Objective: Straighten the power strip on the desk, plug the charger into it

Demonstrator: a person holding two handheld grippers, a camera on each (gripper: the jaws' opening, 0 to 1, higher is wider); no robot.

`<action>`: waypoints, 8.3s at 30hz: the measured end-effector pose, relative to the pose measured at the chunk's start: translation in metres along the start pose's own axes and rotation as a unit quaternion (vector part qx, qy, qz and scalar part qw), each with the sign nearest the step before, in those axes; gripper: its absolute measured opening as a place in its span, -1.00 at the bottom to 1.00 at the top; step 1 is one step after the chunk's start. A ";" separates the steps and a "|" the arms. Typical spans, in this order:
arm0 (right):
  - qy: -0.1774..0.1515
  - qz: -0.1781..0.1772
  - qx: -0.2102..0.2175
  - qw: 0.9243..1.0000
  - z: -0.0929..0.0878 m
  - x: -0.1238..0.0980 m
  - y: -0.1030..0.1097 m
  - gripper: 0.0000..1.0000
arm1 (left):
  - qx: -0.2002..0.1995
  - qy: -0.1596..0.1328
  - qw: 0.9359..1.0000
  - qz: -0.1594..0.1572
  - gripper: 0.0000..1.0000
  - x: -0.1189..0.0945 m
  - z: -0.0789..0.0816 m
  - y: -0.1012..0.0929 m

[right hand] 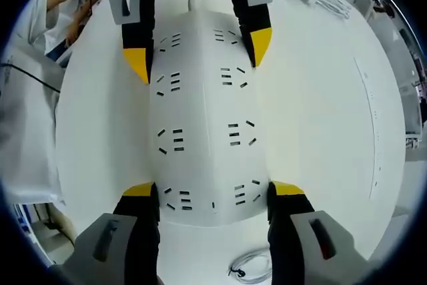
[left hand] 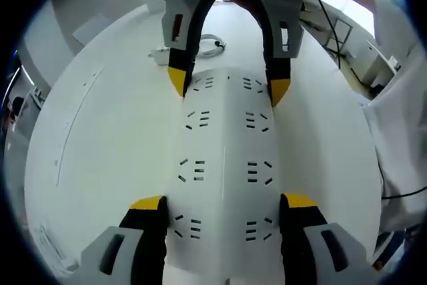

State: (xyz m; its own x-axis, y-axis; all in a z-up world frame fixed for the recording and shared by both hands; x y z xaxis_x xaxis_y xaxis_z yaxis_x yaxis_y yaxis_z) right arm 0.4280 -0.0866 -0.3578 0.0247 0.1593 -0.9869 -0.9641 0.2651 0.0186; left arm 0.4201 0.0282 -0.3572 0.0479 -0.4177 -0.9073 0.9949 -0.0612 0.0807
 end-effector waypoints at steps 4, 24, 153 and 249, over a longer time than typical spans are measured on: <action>-0.001 -0.001 0.007 1.000 -0.001 0.000 0.001 0.29 | 0.006 0.002 1.000 -0.003 0.38 0.000 0.001 0.000; -0.022 0.002 0.019 1.000 -0.003 0.000 0.004 0.30 | 0.022 0.041 0.999 -0.016 0.37 0.001 0.003 -0.002; -0.488 -0.084 0.128 0.860 -0.090 -0.040 -0.066 -0.25 | 0.057 0.009 0.998 -0.028 0.38 0.005 0.004 -0.001; -0.455 -0.326 0.505 0.657 -0.092 -0.023 0.013 -0.40 | 0.069 -0.004 0.997 -0.031 0.39 0.003 0.001 -0.001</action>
State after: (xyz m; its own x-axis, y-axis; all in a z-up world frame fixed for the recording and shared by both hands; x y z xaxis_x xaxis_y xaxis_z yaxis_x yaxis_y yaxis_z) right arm 0.3900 -0.1745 -0.3496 0.9359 0.0798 -0.3432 -0.0141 0.9817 0.1898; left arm 0.4188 0.0267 -0.3594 -0.0143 -0.4163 -0.9091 0.9743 -0.2104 0.0810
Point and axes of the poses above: the point that each gripper's makers call its tool centre point, and the gripper's own axes: x roughly forward along the fingers, y roughly to its left, z roughly out of its top, the point moved 2 cm from there along -x, roughly backward along the fingers, and after that the axes turned 14 degrees about x, right-handed, at the moved point
